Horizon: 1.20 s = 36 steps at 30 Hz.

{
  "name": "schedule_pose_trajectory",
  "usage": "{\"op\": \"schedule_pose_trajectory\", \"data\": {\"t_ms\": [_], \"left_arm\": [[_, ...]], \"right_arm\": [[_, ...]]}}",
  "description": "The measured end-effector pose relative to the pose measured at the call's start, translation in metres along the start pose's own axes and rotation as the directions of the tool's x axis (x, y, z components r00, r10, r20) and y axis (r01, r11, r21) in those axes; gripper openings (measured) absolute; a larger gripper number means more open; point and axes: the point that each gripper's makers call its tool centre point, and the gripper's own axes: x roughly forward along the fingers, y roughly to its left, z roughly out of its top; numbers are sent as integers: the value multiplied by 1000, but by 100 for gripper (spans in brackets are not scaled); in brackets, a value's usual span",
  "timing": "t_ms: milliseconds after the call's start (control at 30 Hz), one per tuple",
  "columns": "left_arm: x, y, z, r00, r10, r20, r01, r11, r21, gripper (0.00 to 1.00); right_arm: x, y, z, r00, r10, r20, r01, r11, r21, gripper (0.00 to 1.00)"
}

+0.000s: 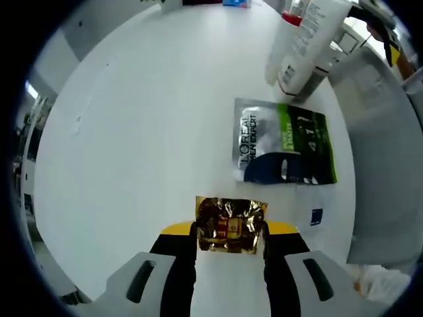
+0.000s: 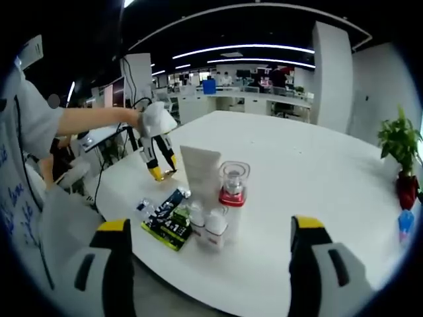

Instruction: Arrange the skincare products in the storage area until every visible bottle or jar stands upright without overlapping.

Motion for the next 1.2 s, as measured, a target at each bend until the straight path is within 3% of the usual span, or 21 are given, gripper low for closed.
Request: {"op": "schedule_pose_trajectory", "data": {"t_ms": [300,1200], "left_arm": [[2,-16,2,1000,-5,6,5,1000,-10,36],[25,-24,-4,1000,-9,-6,9,999,-49,36]], "right_arm": [[-1,2,-3,1000,6,-5,-6,1000,8,100],[-5,7,-11,999,28,-16,-29,999,-15,100]]}}
